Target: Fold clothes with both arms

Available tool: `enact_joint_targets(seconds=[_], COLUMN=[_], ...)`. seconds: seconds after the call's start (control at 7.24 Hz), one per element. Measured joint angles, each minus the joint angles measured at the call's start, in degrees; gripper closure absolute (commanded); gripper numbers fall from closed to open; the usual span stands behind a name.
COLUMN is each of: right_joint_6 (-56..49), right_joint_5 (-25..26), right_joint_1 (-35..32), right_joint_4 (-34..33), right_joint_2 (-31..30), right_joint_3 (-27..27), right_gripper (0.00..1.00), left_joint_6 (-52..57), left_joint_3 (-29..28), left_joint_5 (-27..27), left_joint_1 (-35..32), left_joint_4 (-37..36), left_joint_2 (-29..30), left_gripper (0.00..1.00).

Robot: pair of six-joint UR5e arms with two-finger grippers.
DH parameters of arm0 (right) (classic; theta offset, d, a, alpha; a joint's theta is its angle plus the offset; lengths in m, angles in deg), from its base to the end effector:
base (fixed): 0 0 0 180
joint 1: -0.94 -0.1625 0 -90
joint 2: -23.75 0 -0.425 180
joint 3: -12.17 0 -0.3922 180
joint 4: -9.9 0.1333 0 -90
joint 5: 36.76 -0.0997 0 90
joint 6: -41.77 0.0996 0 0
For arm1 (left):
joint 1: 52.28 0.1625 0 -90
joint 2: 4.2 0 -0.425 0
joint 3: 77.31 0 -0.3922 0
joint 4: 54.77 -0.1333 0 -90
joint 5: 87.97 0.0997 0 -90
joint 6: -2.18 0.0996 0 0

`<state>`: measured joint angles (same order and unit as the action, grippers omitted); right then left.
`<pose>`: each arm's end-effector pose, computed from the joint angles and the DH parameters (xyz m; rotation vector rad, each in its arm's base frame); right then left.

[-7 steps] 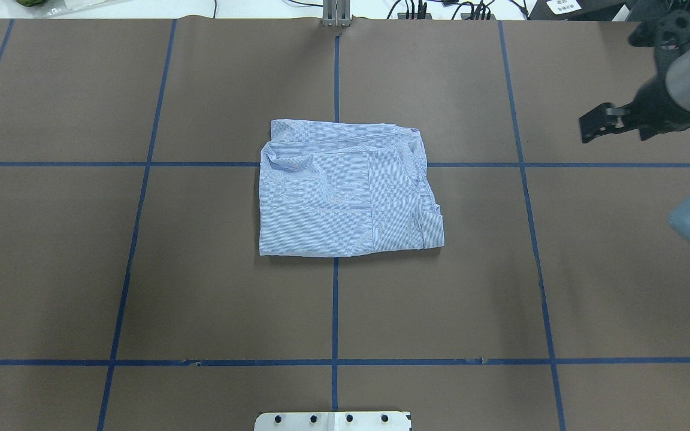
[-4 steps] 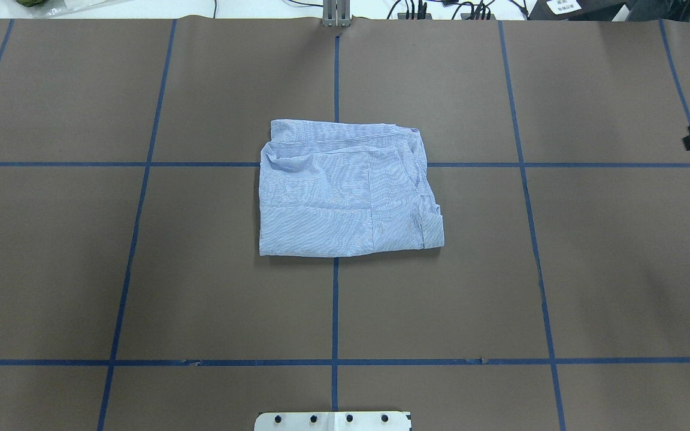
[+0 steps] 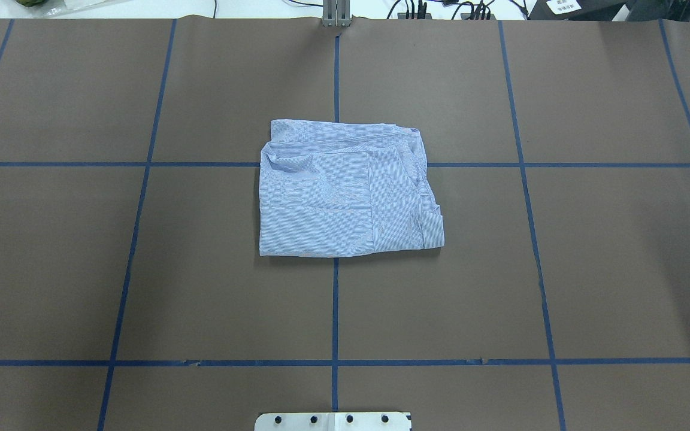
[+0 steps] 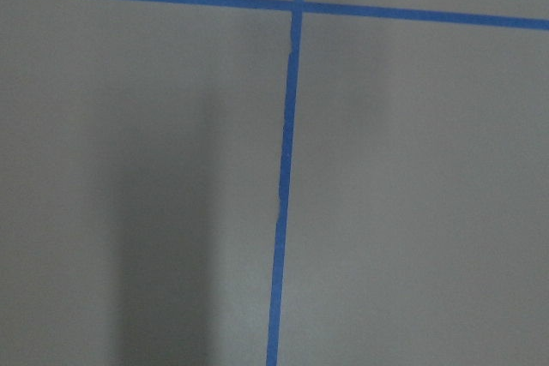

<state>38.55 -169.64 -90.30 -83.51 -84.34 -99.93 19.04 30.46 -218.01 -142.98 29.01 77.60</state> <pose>0.0733 -0.3582 0.6110 0.0391 -0.7475 -0.0368 -0.0745 -0.4292 0.5882 0.1627 0.6844 0.2908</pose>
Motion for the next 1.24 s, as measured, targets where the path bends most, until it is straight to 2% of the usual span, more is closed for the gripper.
enact_joint_targets(seconds=[0.28, 0.55, 0.97, 1.24], right_joint_6=[-0.1, 0.0, 0.1, 0.2], right_joint_5=[-0.1, -0.5, -0.5, -0.6], right_joint_1=[-0.3, -0.4, -0.7, -0.8], right_joint_4=[-0.1, -0.1, 0.1, 0.1], right_joint_2=[-1.5, -1.9, -1.4, -1.3], right_joint_3=[1.4, 3.0, 3.8, 3.9], right_gripper=[0.00, 0.00, 0.00, 0.00], left_joint_6=[-0.1, -0.2, -1.5, -9.5], left_joint_3=[-0.1, -0.1, -0.9, -1.0], left_joint_5=[-4.9, -6.7, -6.6, -3.7], left_joint_1=[-0.2, -0.2, -1.1, -1.4], left_joint_4=[-2.3, -2.3, -2.0, -1.4], left_joint_2=[-3.9, -5.4, -3.4, -1.4], left_gripper=[0.00, 0.00, 0.00, 0.00])
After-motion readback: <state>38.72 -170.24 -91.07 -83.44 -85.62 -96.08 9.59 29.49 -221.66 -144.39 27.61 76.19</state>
